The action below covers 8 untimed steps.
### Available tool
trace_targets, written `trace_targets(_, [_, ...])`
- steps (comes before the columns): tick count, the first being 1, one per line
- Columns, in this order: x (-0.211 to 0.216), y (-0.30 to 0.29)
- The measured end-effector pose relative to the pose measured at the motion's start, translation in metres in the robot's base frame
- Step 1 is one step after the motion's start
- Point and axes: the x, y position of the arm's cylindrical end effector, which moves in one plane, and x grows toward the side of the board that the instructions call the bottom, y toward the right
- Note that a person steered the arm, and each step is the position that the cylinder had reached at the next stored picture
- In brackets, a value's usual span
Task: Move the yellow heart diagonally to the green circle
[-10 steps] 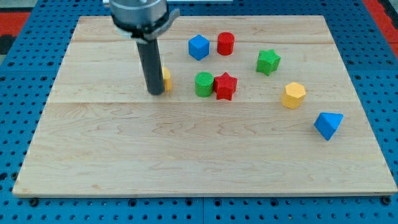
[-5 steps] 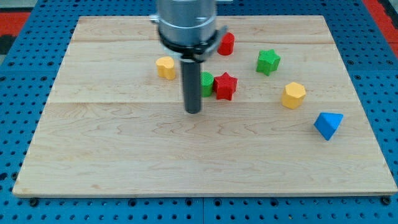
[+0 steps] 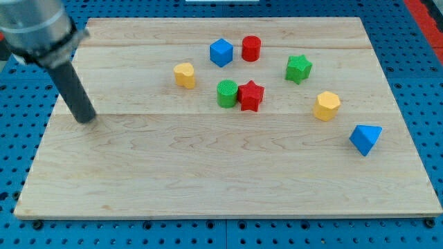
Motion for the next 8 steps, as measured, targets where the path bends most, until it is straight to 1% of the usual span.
trace_targets(1, [-0.08, -0.016])
trace_targets(2, [-0.155, 0.053])
trace_targets(3, [-0.164, 0.131])
trace_targets(4, [-0.117, 0.166])
trace_targets(6, [-0.099, 0.219])
trace_targets(7, [-0.072, 0.238])
trace_targets(8, [-0.071, 0.19])
